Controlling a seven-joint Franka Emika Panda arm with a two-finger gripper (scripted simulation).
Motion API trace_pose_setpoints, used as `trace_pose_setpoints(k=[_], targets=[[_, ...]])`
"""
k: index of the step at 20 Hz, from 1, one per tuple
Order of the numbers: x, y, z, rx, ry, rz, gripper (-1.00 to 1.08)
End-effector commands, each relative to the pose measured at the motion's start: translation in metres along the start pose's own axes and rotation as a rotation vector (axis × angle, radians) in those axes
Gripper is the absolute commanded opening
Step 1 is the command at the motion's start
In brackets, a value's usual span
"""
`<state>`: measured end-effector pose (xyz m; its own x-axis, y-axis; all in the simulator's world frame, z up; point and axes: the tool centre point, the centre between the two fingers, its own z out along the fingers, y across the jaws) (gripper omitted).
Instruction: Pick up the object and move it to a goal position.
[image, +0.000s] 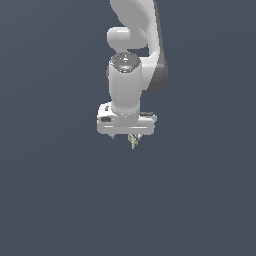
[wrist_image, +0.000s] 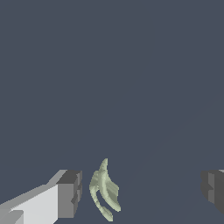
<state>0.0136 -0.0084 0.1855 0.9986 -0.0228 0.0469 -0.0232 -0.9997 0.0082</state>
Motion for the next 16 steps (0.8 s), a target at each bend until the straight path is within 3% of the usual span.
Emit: trace_pose_setpoints(k=[1,16], targets=[[0.0,0.0,0.0,0.0,0.0,0.0,1.0],[-0.002,0.0036,0.0027,-0.009,0.0,-0.008,1.0]])
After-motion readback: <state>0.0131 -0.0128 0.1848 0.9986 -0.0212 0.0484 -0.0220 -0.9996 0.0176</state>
